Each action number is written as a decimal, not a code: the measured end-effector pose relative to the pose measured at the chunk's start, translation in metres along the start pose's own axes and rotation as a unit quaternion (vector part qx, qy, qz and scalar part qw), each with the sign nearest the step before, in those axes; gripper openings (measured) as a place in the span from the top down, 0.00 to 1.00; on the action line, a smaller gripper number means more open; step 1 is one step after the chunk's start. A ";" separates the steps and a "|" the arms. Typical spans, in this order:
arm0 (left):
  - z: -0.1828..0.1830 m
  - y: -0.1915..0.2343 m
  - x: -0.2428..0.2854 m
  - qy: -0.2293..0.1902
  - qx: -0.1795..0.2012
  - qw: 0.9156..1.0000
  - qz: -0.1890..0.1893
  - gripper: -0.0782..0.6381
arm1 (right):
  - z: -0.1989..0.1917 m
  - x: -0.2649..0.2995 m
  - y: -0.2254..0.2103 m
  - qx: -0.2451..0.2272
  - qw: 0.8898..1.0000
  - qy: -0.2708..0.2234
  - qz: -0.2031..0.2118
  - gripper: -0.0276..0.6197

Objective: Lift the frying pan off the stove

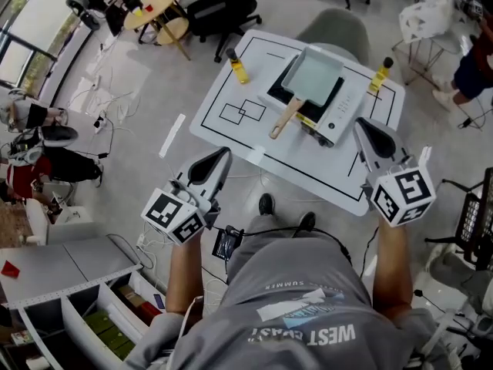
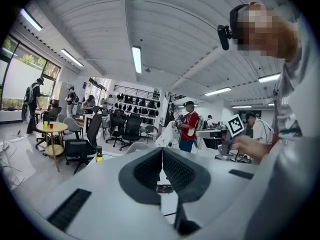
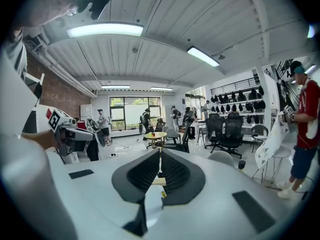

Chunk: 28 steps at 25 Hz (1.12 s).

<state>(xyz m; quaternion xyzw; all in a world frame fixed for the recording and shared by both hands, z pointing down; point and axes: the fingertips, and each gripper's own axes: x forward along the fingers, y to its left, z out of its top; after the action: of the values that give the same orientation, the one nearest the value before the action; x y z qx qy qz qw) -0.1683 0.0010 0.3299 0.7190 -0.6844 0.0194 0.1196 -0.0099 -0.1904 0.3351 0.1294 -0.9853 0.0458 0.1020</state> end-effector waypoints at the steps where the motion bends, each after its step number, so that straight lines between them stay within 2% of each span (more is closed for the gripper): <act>1: 0.000 0.004 0.005 0.001 0.001 1.000 -0.005 0.89 | -0.002 0.002 -0.003 0.001 1.000 0.001 -0.006 0.92; 4: 0.000 0.020 0.025 0.002 0.002 1.000 -0.030 0.89 | -0.003 0.005 -0.011 0.000 1.000 -0.002 -0.030 0.92; 8: 0.005 0.035 0.054 0.003 0.011 0.997 -0.081 0.89 | 0.006 -0.003 -0.017 0.000 0.997 -0.002 -0.082 0.92; 15: 0.036 0.043 0.105 -0.014 0.030 0.984 -0.175 0.89 | 0.030 -0.028 -0.029 -0.001 0.984 -0.004 -0.180 0.92; 28: 0.007 0.062 0.174 0.032 0.021 0.966 -0.258 0.89 | 0.015 -0.048 -0.038 0.021 0.960 0.014 -0.279 0.92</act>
<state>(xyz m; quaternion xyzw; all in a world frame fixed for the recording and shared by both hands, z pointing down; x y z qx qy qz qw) -0.2192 -0.1731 0.3659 0.8723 -0.4714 0.0253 0.1274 0.0431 -0.2171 0.3123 0.4004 -0.9074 0.0383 0.1218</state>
